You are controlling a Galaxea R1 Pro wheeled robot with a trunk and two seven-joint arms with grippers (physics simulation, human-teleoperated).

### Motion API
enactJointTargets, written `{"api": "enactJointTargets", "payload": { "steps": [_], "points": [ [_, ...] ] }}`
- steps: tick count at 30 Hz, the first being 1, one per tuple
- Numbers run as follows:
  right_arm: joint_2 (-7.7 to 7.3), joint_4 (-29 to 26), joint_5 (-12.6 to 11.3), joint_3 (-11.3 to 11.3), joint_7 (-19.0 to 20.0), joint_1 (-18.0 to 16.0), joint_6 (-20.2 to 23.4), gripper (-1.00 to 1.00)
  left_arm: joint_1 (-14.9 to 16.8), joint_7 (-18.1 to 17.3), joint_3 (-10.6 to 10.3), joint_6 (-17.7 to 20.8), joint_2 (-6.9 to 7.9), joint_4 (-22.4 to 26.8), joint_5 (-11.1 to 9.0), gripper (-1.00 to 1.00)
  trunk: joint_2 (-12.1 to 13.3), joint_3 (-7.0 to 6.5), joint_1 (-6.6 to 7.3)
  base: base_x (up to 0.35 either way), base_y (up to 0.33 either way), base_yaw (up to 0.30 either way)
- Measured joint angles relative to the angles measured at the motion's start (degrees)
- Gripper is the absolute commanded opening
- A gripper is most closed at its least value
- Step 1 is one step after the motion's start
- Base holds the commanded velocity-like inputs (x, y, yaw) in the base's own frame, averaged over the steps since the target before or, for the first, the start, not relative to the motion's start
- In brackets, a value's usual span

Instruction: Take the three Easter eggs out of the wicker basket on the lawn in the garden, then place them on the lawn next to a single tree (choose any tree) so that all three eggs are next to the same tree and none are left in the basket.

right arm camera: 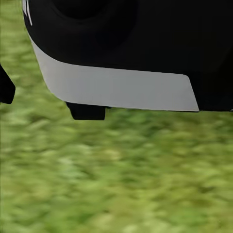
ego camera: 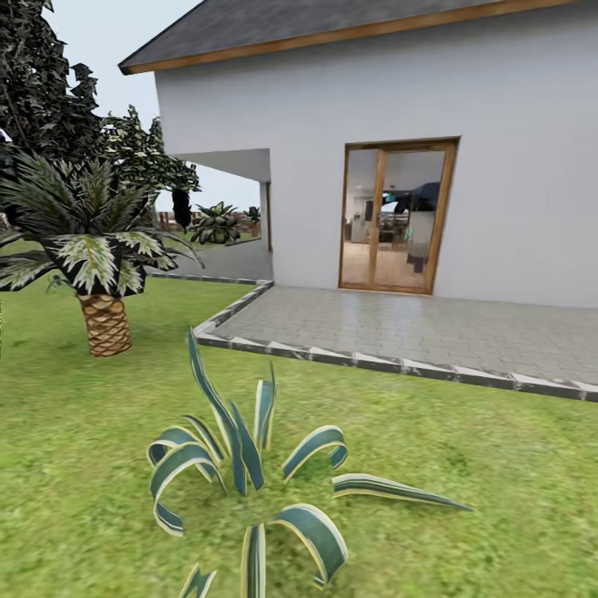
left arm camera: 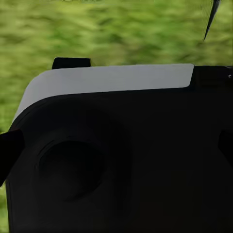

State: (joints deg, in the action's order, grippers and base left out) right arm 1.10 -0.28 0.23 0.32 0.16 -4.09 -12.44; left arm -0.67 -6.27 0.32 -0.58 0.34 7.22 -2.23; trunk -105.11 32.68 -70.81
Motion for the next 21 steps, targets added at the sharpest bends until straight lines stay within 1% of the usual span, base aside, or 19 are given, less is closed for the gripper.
{"api": "enactJointTargets", "payload": {
  "steps": [21],
  "points": [
    [0.0, -0.01, 0.01, -0.02, 0.0, 0.0, 0.0, 1.0, 0.0, 0.01, 0.0, 0.0, 0.0, 0.0, 0.0, 1.0, 0.0, 0.0, 0.0, 0.0, 0.271, 0.0]
  ]
}}
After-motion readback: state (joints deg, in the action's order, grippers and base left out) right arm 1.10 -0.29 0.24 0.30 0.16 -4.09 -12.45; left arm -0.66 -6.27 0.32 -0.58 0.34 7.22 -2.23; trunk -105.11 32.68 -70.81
